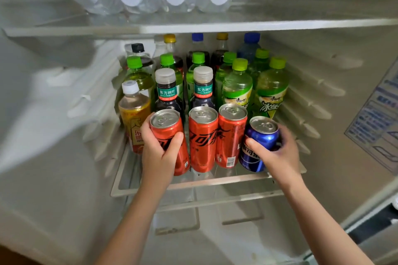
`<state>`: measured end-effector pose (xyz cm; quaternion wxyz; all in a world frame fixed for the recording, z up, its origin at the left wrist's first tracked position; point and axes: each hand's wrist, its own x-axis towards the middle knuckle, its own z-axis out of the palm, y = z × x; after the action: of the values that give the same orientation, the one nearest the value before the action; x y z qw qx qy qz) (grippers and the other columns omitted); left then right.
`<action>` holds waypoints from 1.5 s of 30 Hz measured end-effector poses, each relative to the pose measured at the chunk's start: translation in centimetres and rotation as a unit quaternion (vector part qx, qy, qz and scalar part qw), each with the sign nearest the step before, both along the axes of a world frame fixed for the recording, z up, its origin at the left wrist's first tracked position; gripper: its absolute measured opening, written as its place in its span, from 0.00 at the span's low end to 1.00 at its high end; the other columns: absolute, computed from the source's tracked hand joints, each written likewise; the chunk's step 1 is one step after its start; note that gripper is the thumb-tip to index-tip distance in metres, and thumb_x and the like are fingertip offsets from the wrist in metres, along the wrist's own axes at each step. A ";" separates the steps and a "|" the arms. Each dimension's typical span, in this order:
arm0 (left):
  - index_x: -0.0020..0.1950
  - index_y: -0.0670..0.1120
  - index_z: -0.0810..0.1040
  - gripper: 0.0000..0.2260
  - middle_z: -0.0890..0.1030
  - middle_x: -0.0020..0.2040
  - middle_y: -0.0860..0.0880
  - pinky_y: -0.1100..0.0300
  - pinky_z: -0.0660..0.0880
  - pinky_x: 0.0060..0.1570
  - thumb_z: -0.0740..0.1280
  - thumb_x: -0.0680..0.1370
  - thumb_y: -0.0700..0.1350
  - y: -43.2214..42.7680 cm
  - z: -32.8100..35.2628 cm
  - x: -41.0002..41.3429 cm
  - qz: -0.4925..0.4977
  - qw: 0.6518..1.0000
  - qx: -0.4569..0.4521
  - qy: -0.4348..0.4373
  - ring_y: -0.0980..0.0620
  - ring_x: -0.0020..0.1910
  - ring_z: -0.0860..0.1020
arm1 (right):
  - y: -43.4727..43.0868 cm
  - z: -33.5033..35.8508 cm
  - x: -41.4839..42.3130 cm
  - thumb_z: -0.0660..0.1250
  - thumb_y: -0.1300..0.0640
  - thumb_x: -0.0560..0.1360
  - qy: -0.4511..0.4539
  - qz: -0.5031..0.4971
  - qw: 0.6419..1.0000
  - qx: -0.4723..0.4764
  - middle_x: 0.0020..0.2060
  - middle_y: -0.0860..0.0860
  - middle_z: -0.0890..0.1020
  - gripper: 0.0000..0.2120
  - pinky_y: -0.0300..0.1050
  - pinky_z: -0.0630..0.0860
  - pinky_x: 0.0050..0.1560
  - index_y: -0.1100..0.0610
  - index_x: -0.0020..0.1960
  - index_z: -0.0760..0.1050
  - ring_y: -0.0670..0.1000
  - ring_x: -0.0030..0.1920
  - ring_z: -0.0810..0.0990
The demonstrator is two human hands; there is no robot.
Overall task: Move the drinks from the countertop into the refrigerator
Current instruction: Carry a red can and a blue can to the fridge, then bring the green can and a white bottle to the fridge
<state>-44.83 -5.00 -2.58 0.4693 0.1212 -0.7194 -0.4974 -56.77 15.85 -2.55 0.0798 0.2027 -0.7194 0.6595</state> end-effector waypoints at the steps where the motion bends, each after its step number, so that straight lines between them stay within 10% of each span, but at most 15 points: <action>1: 0.64 0.61 0.62 0.25 0.71 0.54 0.76 0.82 0.65 0.49 0.67 0.69 0.55 0.1 -0.1 -0.1 0.003 1.000 0.000 -0.003 0.72 0.55 0.72 | 0.0 -0.2 -0.1 0.76 0.41 0.55 0.002 0.004 1.000 -0.001 0.46 0.37 0.82 0.25 0.31 0.76 0.43 0.39 0.50 0.75 0.39 0.46 0.81; 8: 0.63 0.68 0.60 0.26 0.71 0.56 0.75 0.79 0.66 0.52 0.67 0.69 0.54 0.9 -0.1 -0.4 -0.011 1.000 0.000 -0.006 0.70 0.58 0.72 | 0.0 -1.2 -0.2 0.79 0.48 0.55 -0.012 0.016 1.000 -0.014 0.48 0.43 0.82 0.28 0.35 0.76 0.49 0.43 0.52 0.73 0.41 0.48 0.81; 15: 0.70 0.43 0.57 0.31 0.64 0.69 0.39 0.47 0.63 0.69 0.64 0.73 0.53 2.9 -0.8 1.5 0.027 0.998 0.025 0.043 0.49 0.69 0.65 | 2.2 -2.6 4.5 0.75 0.36 0.61 -0.015 -0.132 0.984 0.116 0.60 0.46 0.72 0.43 0.43 0.72 0.54 0.54 0.68 0.65 0.48 0.57 0.74; 21: 0.64 0.39 0.64 0.21 0.66 0.65 0.45 0.46 0.65 0.57 0.64 0.74 0.43 7.1 -6.0 6.1 -0.007 0.985 -0.120 0.127 0.46 0.64 0.66 | 7.4 -7.4 13.0 0.69 0.43 0.71 0.030 -0.192 0.961 0.196 0.52 0.43 0.71 0.22 0.35 0.70 0.50 0.53 0.60 0.70 0.43 0.51 0.73; 27: 0.60 0.49 0.70 0.13 0.74 0.57 0.52 0.57 0.70 0.55 0.62 0.76 0.44 14.2 -13.7 9.9 -0.225 0.970 -0.039 -0.082 0.53 0.55 0.73 | 14.2 -14.0 22.4 0.70 0.59 0.73 -0.129 -0.201 0.930 0.279 0.43 0.38 0.77 0.11 0.34 0.72 0.42 0.45 0.50 0.74 0.43 0.45 0.76; 31: 0.49 0.59 0.73 0.04 0.77 0.47 0.61 0.67 0.71 0.47 0.62 0.77 0.50 19.3 -17.6 11.6 -0.398 0.859 -0.009 -0.323 0.60 0.47 0.76 | 18.6 -17.5 28.2 0.68 0.58 0.74 -0.295 -0.196 0.878 0.322 0.38 0.40 0.79 0.08 0.34 0.72 0.40 0.45 0.49 0.75 0.42 0.41 0.77; 35: 0.47 0.55 0.74 0.02 0.79 0.47 0.55 0.62 0.72 0.48 0.64 0.79 0.48 24.0 -22.7 14.0 -0.509 0.662 -0.058 -0.547 0.55 0.45 0.76 | 23.1 -21.8 34.7 0.64 0.52 0.76 -0.441 -0.187 0.800 0.361 0.41 0.43 0.78 0.09 0.39 0.72 0.46 0.51 0.55 0.76 0.45 0.42 0.77; 40: 0.54 0.47 0.76 0.09 0.80 0.56 0.47 0.62 0.70 0.51 0.61 0.80 0.49 28.9 -28.7 19.5 -0.574 0.429 -0.249 -0.652 0.50 0.55 0.77 | 28.4 -25.4 47.8 0.62 0.51 0.76 -0.616 -0.209 0.684 0.330 0.46 0.47 0.79 0.10 0.39 0.70 0.49 0.52 0.56 0.74 0.50 0.51 0.78; 45: 0.42 0.43 0.73 0.10 0.80 0.47 0.39 0.53 0.74 0.53 0.62 0.78 0.48 32.8 -33.3 25.2 -0.556 0.316 -0.324 -0.698 0.41 0.51 0.79 | 32.0 -26.0 63.3 0.60 0.49 0.76 -0.718 -0.276 0.594 0.234 0.52 0.49 0.81 0.11 0.40 0.72 0.51 0.52 0.55 0.75 0.49 0.52 0.78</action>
<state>-19.62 27.85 -35.83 -0.5906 -0.1665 -0.7832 -0.1004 6.54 47.83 -28.56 -0.3349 -0.5331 -0.6952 0.3469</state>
